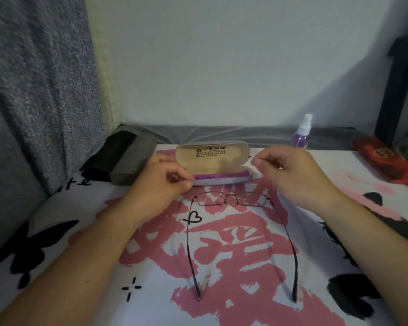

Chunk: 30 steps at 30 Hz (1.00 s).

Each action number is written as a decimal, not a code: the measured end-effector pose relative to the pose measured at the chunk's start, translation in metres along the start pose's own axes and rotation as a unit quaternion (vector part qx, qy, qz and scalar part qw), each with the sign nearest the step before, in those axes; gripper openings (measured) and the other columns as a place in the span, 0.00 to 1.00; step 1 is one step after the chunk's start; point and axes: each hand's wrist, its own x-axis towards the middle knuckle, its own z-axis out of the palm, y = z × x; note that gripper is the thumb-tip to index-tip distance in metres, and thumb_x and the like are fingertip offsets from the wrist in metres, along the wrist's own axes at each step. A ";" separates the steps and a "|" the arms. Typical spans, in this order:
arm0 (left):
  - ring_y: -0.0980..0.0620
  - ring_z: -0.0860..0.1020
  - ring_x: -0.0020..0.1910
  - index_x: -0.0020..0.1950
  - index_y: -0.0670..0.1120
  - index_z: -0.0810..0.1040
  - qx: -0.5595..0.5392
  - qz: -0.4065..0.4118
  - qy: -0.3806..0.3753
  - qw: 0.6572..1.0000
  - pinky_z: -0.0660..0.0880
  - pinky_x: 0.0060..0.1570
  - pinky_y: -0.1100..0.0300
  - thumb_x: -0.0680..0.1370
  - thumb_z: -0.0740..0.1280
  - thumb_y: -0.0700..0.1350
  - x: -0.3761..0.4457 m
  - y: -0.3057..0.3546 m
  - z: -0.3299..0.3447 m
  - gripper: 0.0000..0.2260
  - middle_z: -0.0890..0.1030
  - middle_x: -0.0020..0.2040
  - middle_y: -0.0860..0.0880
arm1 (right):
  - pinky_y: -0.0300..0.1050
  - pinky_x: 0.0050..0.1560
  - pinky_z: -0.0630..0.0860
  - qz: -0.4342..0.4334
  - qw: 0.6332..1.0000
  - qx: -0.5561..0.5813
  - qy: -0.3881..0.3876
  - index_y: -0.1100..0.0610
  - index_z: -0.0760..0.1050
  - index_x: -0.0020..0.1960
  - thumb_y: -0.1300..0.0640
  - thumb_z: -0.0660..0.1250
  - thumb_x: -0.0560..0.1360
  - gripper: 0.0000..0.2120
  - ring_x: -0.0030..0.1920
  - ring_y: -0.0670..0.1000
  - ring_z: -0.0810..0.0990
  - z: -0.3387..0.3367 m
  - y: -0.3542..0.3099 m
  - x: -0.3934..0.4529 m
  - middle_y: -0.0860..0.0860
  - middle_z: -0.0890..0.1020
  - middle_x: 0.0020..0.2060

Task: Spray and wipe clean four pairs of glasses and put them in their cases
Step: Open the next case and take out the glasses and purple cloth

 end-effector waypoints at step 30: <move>0.54 0.73 0.67 0.42 0.61 0.84 0.010 0.108 0.018 0.994 0.70 0.71 0.47 0.69 0.80 0.40 0.004 -0.016 0.011 0.15 0.71 0.67 0.57 | 0.52 0.43 0.80 -0.189 0.907 -0.341 -0.161 0.51 0.84 0.43 0.60 0.67 0.74 0.08 0.41 0.52 0.81 0.022 -0.008 0.036 0.48 0.83 0.39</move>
